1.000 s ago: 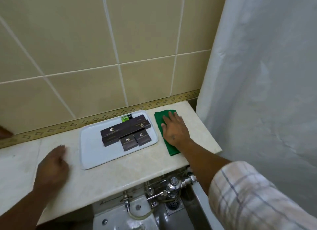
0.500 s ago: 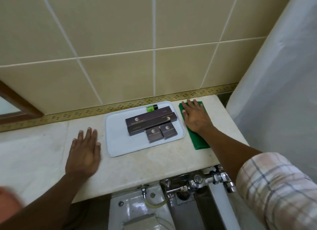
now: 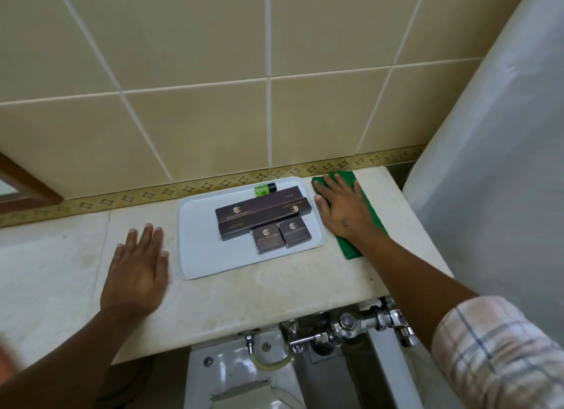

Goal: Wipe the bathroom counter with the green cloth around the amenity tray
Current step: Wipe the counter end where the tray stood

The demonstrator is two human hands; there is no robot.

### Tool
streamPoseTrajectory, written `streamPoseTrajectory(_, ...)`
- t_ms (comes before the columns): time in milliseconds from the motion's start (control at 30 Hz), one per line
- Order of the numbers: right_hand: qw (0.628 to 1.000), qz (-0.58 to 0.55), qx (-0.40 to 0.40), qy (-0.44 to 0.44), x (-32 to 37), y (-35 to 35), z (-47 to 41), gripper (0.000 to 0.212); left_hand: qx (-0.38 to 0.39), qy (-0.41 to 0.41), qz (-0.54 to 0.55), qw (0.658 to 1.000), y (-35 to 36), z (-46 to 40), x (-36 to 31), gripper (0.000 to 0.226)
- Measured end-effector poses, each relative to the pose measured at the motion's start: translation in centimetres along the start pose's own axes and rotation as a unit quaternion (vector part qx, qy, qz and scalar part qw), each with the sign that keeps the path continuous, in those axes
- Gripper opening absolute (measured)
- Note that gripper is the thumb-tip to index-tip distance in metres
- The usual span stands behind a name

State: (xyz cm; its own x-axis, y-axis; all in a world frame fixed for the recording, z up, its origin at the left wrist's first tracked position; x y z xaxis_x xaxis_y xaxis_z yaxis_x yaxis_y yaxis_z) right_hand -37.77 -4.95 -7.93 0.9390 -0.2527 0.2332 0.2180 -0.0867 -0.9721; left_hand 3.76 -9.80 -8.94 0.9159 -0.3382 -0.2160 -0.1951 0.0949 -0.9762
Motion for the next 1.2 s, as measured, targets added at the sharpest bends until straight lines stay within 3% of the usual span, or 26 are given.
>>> streamPoseTrajectory(333,0.999,-0.002,0.019,0.043,-9.9,-1.4,-0.9,0.052,0.001,0.014,-0.003,1.0,0.0,0.1,-0.3,0.072)
streamPoseTrajectory(533,0.999,-0.012,0.034,0.04,-10.1,-1.0,-0.4,0.053,-0.005,0.017,-0.004,1.0,-0.4,0.2,-0.3,0.072)
streamPoseTrajectory(700,0.997,-0.034,0.021,0.064,-11.0,-1.7,6.0,0.052,-0.004,0.019,-0.01,1.0,-0.5,0.2,-0.6,0.068)
streamPoseTrajectory(867,0.994,-0.029,0.025,0.105,-9.5,-2.1,10.2,0.051,0.006,0.007,-0.018,1.0,-0.4,0.4,-0.7,0.059)
streamPoseTrajectory(1033,0.998,-0.017,0.033,0.059,-2.8,-0.6,9.9,0.052,0.008,0.007,-0.014,1.0,-0.4,0.6,-0.7,0.06)
streamPoseTrajectory(1200,0.998,-0.024,0.028,0.048,-2.6,-1.0,9.3,0.051,0.005,0.011,-0.006,1.0,-0.5,0.4,-0.8,0.072)
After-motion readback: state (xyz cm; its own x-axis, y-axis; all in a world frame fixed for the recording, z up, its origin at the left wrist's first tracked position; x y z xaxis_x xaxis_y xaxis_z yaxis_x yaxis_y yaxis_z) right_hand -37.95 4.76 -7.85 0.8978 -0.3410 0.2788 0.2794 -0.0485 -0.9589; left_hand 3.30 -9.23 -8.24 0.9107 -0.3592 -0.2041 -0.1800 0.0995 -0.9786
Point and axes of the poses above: each hand's wrist, its own z-axis away from the middle knuckle, its own y-axis out of the palm, x = y × z, the point moved 6 cm from there along -z, towards the middle knuckle, and after that the axes turned 2 degrees about y, right-handed, at the moved point
